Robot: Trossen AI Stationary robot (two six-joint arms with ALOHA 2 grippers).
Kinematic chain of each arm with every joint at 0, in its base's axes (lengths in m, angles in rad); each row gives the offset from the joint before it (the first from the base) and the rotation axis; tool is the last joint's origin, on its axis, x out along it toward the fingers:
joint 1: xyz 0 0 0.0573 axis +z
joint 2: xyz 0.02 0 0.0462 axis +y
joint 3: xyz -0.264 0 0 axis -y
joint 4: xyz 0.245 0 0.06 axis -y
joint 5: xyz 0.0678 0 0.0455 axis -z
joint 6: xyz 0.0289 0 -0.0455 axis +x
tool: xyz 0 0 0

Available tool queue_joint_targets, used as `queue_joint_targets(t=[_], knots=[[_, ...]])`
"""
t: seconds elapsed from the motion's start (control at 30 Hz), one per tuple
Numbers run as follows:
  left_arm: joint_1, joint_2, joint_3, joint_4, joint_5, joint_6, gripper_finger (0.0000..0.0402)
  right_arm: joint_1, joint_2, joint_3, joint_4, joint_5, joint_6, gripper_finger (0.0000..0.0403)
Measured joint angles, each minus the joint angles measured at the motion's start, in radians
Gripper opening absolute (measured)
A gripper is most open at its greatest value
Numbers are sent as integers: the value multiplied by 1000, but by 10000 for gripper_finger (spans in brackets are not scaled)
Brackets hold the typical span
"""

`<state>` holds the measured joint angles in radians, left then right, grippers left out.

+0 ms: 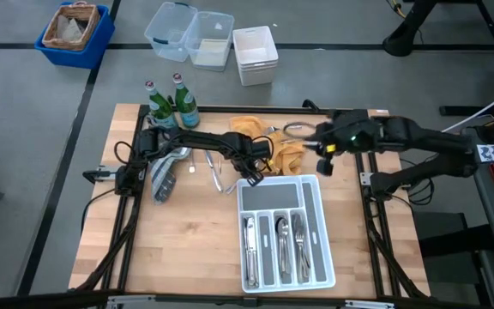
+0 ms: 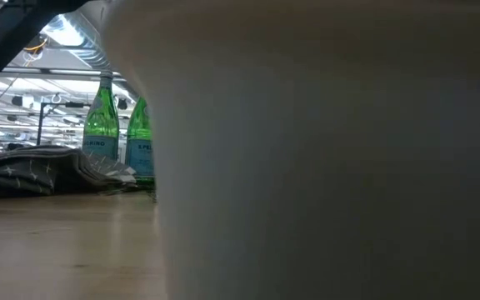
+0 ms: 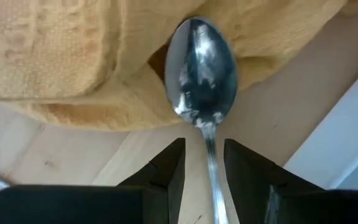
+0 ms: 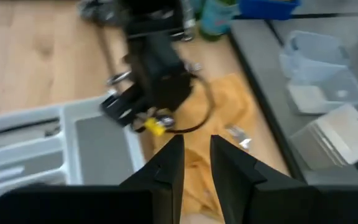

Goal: Sort silverware
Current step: Put the spoon into the silverware tray

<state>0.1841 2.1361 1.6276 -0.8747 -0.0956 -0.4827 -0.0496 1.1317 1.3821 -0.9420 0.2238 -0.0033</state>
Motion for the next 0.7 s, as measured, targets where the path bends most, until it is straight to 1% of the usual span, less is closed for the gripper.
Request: queue_joint_targets(t=[0.17, 0.3, 0.53, 0.6, 0.7], knots=[[-3, 0, 0, 35, 1, -6, 102, -86, -65, 0, 14, 10, 0, 79], [-8, 0, 0, 23, 0, -7, 102, -149, -106, 0, 17, 10, -1, 79], [-8, 0, 0, 25, -1, -7, 102, -216, -141, 0, 17, 3, -1, 79], [-8, 11, 1, 33, -11, -7, 102, -240, -142, 0, 21, 25, 0, 79], [-8, 38, 0, 20, -11, -7, 102, -289, -142, 0, 35, 88, 21, 79]])
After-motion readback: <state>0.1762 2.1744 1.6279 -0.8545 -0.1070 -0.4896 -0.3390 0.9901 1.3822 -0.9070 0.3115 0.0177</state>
